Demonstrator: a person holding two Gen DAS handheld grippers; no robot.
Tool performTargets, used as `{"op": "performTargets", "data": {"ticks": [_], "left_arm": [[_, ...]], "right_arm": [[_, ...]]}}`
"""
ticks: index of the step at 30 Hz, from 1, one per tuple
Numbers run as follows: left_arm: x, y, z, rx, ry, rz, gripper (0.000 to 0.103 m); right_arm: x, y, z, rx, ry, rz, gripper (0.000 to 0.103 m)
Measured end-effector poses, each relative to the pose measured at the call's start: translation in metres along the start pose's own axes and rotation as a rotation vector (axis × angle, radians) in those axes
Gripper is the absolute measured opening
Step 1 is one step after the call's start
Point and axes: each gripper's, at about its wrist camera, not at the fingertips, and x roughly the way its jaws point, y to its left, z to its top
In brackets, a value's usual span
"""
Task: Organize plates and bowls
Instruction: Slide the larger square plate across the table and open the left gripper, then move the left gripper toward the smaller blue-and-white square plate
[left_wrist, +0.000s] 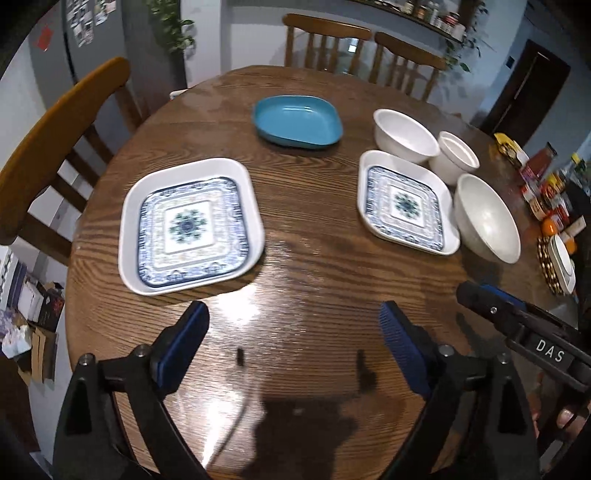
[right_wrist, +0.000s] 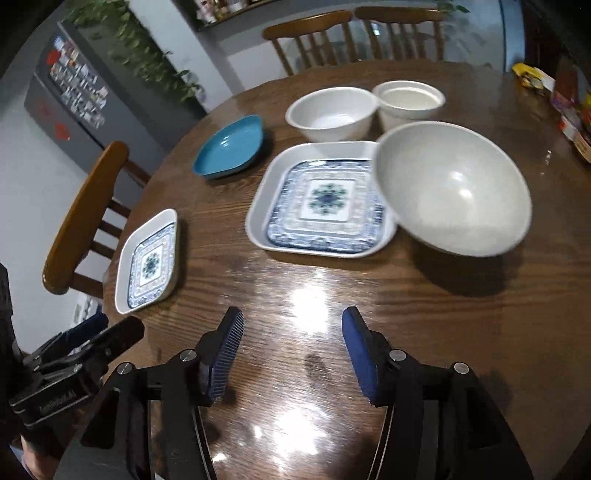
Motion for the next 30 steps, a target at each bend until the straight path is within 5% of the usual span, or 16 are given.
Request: {"op": "performTargets", "data": {"ticks": [14, 30], "left_arm": [[0.01, -0.054, 0.014, 0.113, -0.021, 0.024, 0.097], [0.054, -0.06, 0.048, 0.126, -0.019, 0.027, 0.097]], "right_arm": [[-0.021, -0.044, -0.002, 0.072, -0.039, -0.021, 0.063], [0.004, -0.055, 0.012, 0.142, -0.029, -0.045, 0.063]]}}
